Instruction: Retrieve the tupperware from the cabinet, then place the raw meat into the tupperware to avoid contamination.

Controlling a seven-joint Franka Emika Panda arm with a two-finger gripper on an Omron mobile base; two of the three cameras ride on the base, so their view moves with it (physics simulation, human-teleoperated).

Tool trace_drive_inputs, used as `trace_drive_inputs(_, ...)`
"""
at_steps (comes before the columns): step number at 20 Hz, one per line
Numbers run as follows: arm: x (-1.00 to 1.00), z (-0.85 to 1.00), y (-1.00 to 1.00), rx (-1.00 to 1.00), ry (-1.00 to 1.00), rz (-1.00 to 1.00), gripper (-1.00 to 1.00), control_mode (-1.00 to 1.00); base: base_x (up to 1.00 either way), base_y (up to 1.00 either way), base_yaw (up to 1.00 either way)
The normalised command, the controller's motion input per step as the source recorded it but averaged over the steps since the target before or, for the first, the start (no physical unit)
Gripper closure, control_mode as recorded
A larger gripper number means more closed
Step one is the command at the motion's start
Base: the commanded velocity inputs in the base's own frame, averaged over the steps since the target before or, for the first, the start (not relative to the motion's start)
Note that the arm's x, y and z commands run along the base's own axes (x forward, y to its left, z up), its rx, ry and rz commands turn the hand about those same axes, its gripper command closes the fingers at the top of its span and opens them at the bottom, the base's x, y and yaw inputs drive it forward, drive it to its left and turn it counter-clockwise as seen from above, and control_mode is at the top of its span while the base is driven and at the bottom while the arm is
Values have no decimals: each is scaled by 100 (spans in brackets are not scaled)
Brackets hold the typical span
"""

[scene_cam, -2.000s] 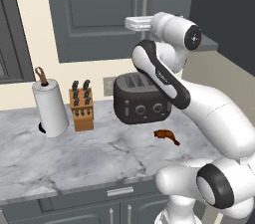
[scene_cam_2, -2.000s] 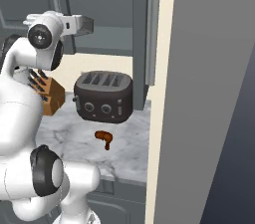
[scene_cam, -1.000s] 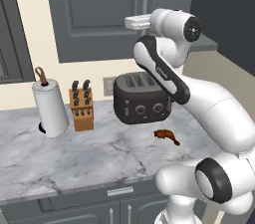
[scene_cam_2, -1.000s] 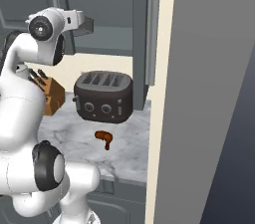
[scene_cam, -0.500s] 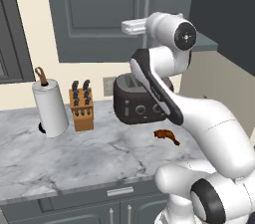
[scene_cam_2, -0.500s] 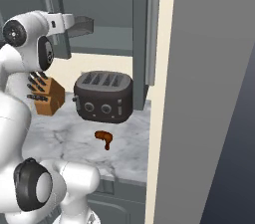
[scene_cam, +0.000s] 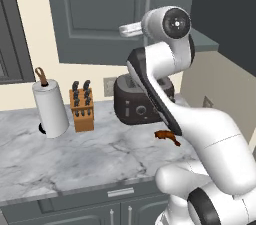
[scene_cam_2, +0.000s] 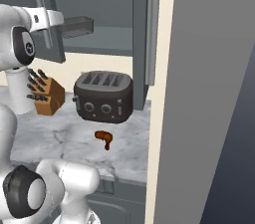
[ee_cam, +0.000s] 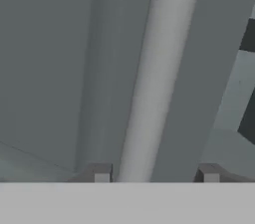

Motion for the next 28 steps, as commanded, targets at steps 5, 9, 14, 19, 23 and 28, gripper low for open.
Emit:
trace_drive_inputs(5,-57,-21,83,-16,14,-7,100,-100,0,0,0)
trace_drive_inputs(9,-65,-66,88,-21,1,-5,100,-100,0,0,0)
trace_drive_inputs(14,-74,-45,66,-14,-8,-5,100,-100,0,0,0)
trace_drive_inputs(19,-31,-12,35,-8,-9,0,-100,-100,0,0,0)
trace_drive_inputs(23,-28,-15,40,-7,-2,2,-100,-100,0,0,0)
trace_drive_inputs(28,-32,-20,58,-7,0,0,-100,-100,0,0,0)
